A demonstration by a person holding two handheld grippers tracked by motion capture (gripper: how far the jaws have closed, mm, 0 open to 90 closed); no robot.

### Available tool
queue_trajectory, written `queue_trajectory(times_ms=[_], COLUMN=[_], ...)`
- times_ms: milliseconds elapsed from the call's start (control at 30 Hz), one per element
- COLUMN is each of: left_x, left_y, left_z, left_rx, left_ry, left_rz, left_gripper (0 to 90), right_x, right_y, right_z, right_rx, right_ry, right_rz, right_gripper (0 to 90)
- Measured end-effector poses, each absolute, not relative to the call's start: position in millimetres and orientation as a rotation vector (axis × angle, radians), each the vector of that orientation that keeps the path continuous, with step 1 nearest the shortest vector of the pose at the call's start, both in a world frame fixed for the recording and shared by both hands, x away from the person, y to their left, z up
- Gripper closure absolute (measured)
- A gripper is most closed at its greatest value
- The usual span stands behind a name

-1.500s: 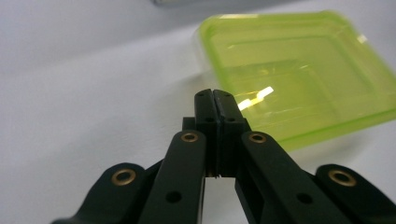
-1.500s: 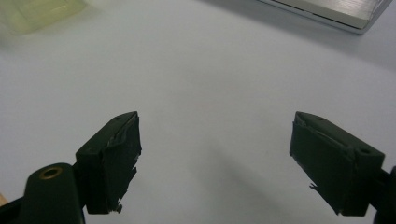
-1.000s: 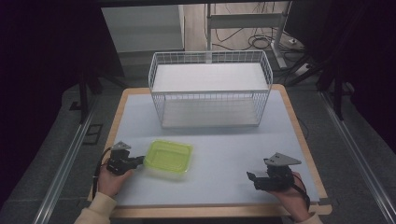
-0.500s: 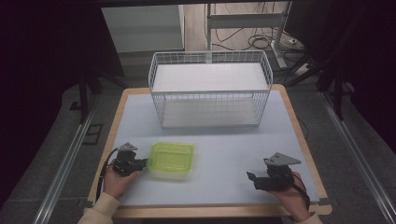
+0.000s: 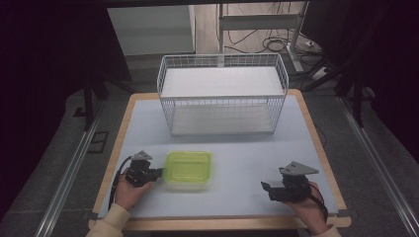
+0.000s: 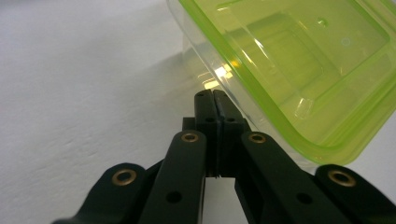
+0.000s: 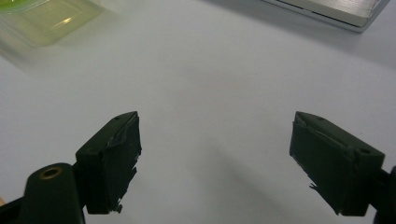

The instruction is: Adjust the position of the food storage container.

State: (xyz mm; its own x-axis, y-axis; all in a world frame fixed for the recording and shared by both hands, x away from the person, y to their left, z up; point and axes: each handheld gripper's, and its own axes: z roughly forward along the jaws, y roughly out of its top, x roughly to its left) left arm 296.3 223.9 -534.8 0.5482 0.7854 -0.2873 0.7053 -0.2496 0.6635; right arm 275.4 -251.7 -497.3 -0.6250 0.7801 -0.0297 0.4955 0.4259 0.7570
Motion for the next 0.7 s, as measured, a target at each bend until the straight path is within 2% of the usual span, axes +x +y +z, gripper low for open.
queue_trajectory(times_ms=[700], left_x=[310], left_y=[165], left_z=[-531], left_rx=[2.083], left_ry=[1.088], left_rz=[0.103], left_gripper=[90.0], right_x=[275], right_y=[-251], right_z=[-498], right_rx=[1.091], right_ry=[2.310], right_rz=[1.033], right_gripper=[16.7])
